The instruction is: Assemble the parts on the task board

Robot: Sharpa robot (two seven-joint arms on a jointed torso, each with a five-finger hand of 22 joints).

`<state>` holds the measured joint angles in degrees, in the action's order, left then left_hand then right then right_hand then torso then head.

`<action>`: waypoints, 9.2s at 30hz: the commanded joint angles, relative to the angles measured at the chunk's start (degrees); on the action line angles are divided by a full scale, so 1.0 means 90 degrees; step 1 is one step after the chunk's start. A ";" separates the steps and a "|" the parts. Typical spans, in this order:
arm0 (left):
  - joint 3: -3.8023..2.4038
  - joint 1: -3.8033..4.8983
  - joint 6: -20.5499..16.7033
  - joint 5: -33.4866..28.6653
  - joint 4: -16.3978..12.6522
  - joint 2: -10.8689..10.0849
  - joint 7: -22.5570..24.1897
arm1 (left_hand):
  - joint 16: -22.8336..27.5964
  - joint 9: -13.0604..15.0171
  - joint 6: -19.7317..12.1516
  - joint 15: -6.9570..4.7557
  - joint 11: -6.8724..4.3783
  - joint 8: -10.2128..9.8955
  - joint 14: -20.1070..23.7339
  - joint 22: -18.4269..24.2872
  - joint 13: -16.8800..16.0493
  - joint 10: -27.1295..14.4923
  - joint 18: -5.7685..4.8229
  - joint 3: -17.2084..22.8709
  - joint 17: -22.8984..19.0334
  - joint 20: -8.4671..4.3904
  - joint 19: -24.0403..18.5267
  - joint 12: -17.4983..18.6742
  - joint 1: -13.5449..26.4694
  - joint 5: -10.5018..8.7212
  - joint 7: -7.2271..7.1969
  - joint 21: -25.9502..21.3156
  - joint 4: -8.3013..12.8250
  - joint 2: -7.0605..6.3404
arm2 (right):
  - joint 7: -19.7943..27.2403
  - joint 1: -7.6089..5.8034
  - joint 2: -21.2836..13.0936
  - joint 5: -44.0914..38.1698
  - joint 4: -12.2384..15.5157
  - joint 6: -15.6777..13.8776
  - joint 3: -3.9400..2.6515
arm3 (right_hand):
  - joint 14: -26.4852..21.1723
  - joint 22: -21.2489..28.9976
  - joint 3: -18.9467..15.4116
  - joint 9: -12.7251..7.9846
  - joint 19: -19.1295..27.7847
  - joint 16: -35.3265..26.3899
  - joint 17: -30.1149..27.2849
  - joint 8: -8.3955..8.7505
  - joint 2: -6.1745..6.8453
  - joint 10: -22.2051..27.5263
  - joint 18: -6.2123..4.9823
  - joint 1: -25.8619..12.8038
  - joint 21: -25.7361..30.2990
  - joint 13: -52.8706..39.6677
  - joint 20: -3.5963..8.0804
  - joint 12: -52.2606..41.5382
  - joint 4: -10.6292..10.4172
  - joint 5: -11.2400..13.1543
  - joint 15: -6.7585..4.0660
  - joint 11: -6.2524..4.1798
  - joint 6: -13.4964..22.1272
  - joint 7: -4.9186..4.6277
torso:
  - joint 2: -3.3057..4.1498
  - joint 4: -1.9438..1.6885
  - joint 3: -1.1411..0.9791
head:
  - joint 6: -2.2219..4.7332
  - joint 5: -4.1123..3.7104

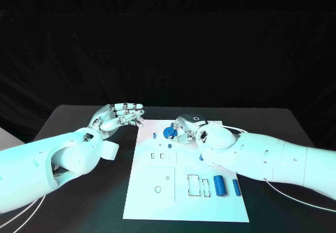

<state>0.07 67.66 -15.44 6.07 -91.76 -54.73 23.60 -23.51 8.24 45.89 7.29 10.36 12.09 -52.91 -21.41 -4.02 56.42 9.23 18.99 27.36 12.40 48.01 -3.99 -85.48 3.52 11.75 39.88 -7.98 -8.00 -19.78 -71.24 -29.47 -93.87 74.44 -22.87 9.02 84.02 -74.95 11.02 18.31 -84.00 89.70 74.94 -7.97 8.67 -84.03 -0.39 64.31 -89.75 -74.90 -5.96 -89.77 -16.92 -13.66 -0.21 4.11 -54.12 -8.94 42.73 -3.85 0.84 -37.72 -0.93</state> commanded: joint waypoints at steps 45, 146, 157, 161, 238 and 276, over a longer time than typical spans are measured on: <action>-0.0004 -0.0005 0.0225 0.0033 0.0238 0.0061 0.0107 | -0.0039 -0.0007 -0.0050 0.0007 0.0017 0.0005 0.0061 -0.0026 0.0005 -0.0037 0.0113 0.0050 0.0020 0.0010 -0.0115 0.0017 0.0040 -0.0029 0.0184 0.0052 0.0010 -0.0003 | 0.2487 -0.0176 -0.2760 0.2690 0.0435 0.0132 -0.0033 | 0.0613 -0.1541 0.0539 -0.0047 -0.0573 -0.0032 0.1461 0.0163 0.0490 -0.0650 -0.0002 0.2197 0.0126 -0.1665 -0.0003 -0.0012 0.0815 0.0677 0.0012 0.0067 0.0165 -0.0045 | -0.0095 0.0171 -0.0169 | 0.0055 -0.0009; 0.0001 -0.0009 0.0322 0.0184 0.0336 0.0149 -0.0058 | -0.0762 0.0004 -0.0030 -0.0083 -0.0041 0.0060 -0.0146 -0.0217 -0.0140 0.0263 0.0140 0.0137 0.0381 -0.0033 -0.0091 -0.0393 0.0278 -0.0021 0.0213 0.0447 -0.0158 -0.0086 | -0.0186 -0.0241 -0.1413 0.1944 0.2309 -0.1159 -0.0059 | 0.0642 -0.1672 0.1405 0.0294 -0.0666 0.0002 0.1576 -0.0578 0.0028 -0.0663 0.0043 0.1912 -0.0028 -0.1677 0.0184 -0.0025 0.0691 0.0389 -0.0177 -0.0227 -0.0620 0.0265 | -0.0179 0.0181 -0.0101 | -0.0176 0.0141; 0.0002 -0.0009 0.0243 0.0336 0.0378 0.0207 -0.0169 | -0.1088 0.0017 -0.0014 -0.0114 -0.0062 0.0105 -0.0164 -0.0303 -0.0173 0.0253 0.0142 0.0179 0.0525 -0.0062 -0.0052 -0.0504 0.0349 -0.0020 0.0196 0.0624 -0.0231 -0.0148 | -0.0577 0.0163 -0.0780 0.1299 0.2156 -0.1009 0.0032 | 0.0640 -0.1672 0.1410 0.0304 -0.0666 -0.0001 0.1567 -0.0589 0.0064 -0.0663 0.0043 0.1884 -0.0028 -0.1677 0.0188 -0.0025 0.0702 0.0426 -0.0182 -0.0232 -0.0600 0.0270 | -0.0179 0.0206 -0.0104 | -0.0270 0.0197; 0.0003 -0.0009 0.0256 0.0353 0.0381 0.0212 -0.0189 | -0.1127 0.0018 -0.0015 -0.0119 -0.0065 0.0110 -0.0167 -0.0314 -0.0176 0.0248 0.0143 0.0189 0.0541 -0.0067 -0.0041 -0.0514 0.0350 -0.0018 0.0194 0.0647 -0.0237 -0.0151 | -0.0656 0.0300 -0.0677 0.1108 0.2082 -0.0972 0.0051 | 0.0639 -0.1672 0.1408 0.0308 -0.0666 -0.0001 0.1566 -0.0594 0.0079 -0.0663 0.0043 0.1872 -0.0028 -0.1677 0.0190 -0.0025 0.0703 0.0427 -0.0183 -0.0232 -0.0597 0.0269 | -0.0166 0.0191 -0.0108 | -0.0285 0.0202; 0.0003 -0.0009 0.0385 0.0459 0.0425 0.0186 -0.0329 | -0.1292 0.0018 -0.0058 -0.0126 -0.0061 0.0121 -0.0083 -0.0372 -0.0164 0.0139 0.0140 0.0312 0.0593 -0.0087 -0.0045 -0.0529 0.0212 -0.0021 0.0193 0.0769 -0.0159 -0.0169 | -0.0753 0.0787 -0.0178 0.0156 0.1630 -0.0929 0.0064 | 0.0622 -0.1672 0.1229 0.0266 -0.0666 -0.0029 0.1487 -0.0473 0.0397 -0.0660 0.0043 0.1447 -0.0028 -0.1674 0.0115 -0.0022 0.0480 0.0942 -0.0088 -0.0113 -0.0209 0.0133 | -0.0180 0.0202 -0.0113 | -0.0344 0.0268; 0.0008 -0.0004 0.0327 0.0736 0.0621 0.0371 -0.0605 | -0.1876 0.0069 0.0042 -0.0363 -0.0226 0.0276 -0.0926 -0.0380 -0.0219 0.0287 0.0165 0.0380 0.0792 -0.0329 0.0908 -0.0772 0.0387 -0.0023 0.0049 0.1157 -0.0302 -0.0212 | 0.3517 0.0212 -0.1528 0.4315 0.2494 -0.1665 0.0057 | -0.0143 0.0464 -0.0204 0.0247 0.0721 -0.1576 -0.1128 -0.0306 -0.0048 0.1052 -0.0660 0.2240 0.3296 0.0105 0.0066 0.2051 0.0069 0.0253 -0.0036 -0.0004 0.0330 0.0020 | -0.0238 0.0323 -0.0158 | -0.0203 0.0377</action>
<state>0.18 67.57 -12.49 11.21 -86.19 -51.66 19.09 -39.62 8.80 46.01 4.30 8.45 14.30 -60.26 -24.68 -5.80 58.19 9.69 22.38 34.06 9.67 55.34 -10.46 -82.64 3.52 11.67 49.86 -10.46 -9.95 -1.53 -69.04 -42.66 -69.57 96.38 -36.66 9.61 83.33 -72.47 8.65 20.45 -78.60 77.79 67.89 -10.45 8.18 -76.13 -5.46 83.94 -63.37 -74.50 -5.53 -73.27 -16.20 -10.80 -0.45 4.11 -51.17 -8.97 40.79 -1.26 -0.39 -39.53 2.27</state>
